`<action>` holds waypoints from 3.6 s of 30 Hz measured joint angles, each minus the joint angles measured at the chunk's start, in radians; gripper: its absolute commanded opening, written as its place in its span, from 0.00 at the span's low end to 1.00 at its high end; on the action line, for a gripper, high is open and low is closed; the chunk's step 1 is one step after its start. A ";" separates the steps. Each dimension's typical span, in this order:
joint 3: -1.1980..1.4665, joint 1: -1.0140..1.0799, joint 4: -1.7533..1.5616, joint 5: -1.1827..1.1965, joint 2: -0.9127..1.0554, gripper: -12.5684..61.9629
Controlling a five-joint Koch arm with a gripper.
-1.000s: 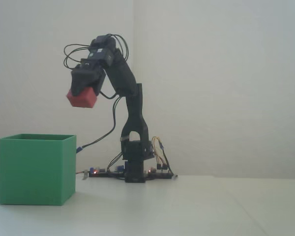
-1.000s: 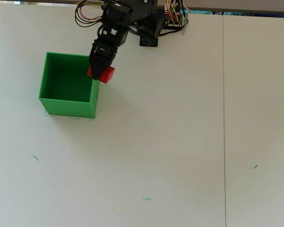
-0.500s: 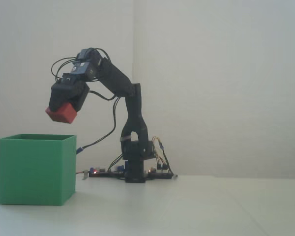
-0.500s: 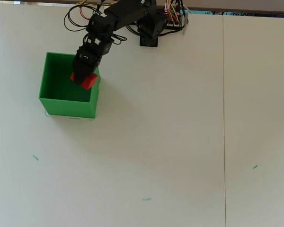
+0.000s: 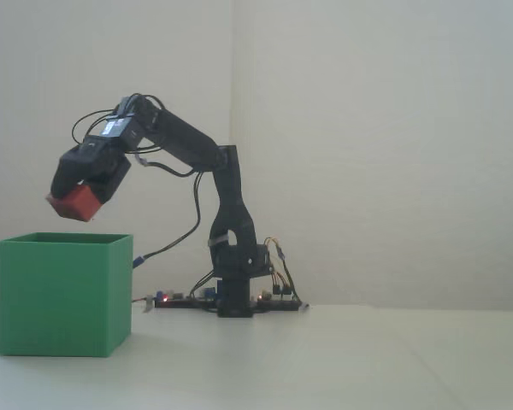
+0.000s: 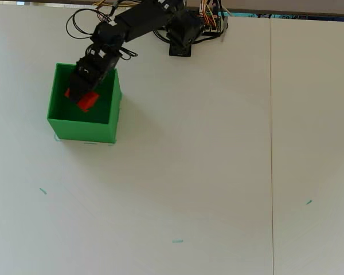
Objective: Grasp a red block and put it in the green bin.
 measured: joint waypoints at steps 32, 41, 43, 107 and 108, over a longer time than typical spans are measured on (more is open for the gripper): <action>-0.002 0.184 -0.052 -0.184 0.000 0.60; -0.002 0.144 -0.054 -0.183 0.002 0.60; 0.020 0.100 -0.054 -0.178 0.015 0.60; 2.174 -0.675 -1.256 0.285 0.891 0.66; 2.174 -0.675 -1.256 0.290 0.893 0.66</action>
